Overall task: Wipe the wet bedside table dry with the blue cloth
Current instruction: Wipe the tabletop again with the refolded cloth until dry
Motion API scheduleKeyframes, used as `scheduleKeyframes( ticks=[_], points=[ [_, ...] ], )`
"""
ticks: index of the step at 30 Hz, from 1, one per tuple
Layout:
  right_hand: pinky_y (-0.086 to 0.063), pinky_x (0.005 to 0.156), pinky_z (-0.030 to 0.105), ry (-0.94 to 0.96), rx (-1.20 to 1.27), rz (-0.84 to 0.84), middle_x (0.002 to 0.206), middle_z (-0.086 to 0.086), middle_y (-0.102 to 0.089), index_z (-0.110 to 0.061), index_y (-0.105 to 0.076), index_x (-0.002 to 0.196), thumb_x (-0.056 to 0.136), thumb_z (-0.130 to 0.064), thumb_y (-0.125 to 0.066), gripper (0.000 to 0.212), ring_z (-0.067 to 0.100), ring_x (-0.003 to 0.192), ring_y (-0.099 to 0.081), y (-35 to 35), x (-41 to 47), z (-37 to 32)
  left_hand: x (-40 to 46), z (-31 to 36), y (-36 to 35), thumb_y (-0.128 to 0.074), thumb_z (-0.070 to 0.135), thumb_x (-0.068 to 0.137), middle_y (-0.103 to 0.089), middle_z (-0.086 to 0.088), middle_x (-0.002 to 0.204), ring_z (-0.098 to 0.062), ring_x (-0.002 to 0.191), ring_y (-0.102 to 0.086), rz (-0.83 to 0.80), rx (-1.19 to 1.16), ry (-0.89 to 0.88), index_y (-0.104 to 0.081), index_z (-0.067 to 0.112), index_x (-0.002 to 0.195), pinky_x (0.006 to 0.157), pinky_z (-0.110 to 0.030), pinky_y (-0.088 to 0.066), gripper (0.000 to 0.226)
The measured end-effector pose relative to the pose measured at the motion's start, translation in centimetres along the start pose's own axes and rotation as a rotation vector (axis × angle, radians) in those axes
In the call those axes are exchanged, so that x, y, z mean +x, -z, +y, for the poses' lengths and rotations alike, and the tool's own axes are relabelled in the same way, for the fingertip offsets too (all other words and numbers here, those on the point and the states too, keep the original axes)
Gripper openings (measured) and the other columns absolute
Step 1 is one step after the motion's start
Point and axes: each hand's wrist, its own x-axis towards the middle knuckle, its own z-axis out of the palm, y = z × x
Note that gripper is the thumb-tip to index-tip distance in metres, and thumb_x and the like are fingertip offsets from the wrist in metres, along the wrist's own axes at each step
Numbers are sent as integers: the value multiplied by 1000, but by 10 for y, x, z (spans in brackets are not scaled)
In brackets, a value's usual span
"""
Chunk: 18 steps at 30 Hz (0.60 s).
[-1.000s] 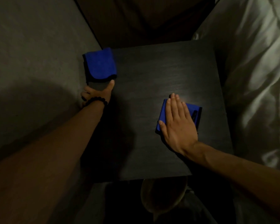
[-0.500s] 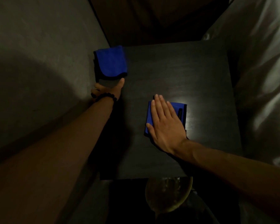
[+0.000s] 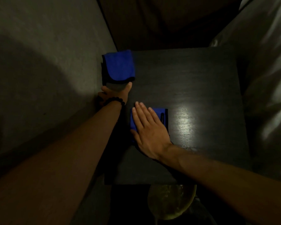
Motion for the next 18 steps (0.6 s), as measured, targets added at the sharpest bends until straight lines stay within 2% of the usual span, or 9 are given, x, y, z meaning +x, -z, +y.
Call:
scheduleKeyframes(
  ticks=[3,7,10,18],
  points=[
    [-6,128,45,-91,48,78,169,17,-7,-3,-13,161,106,-45,-15,69,28,157,-3,1,-5,0,0,0,-1,-62,71,71,-14,-12,154,-38,138,-21,6,-15,2,-8,19,149,108,-50,-25,108],
    [-4,128,46,-196,35,53,169,19,0,-2,-3,160,107,-47,-13,70,29,157,3,-7,-12,-10,2,-2,1,-66,69,69,-17,-12,153,-37,136,-25,-12,-54,-2,-10,17,149,107,-50,-29,111],
    [0,128,44,-233,38,52,169,20,0,1,-4,160,107,-46,-13,70,30,157,4,-10,-5,-20,3,-4,2,-67,68,69,-20,-12,153,-36,135,-29,-8,-47,-22,-11,16,149,106,-52,-32,111],
    [0,128,44,-134,85,-9,169,18,5,-1,0,159,106,-48,-16,73,29,157,8,-11,11,-37,4,-8,2,-68,70,65,-30,-11,149,-35,130,-38,26,-53,-96,-16,15,147,101,-50,-36,111]
  ],
)
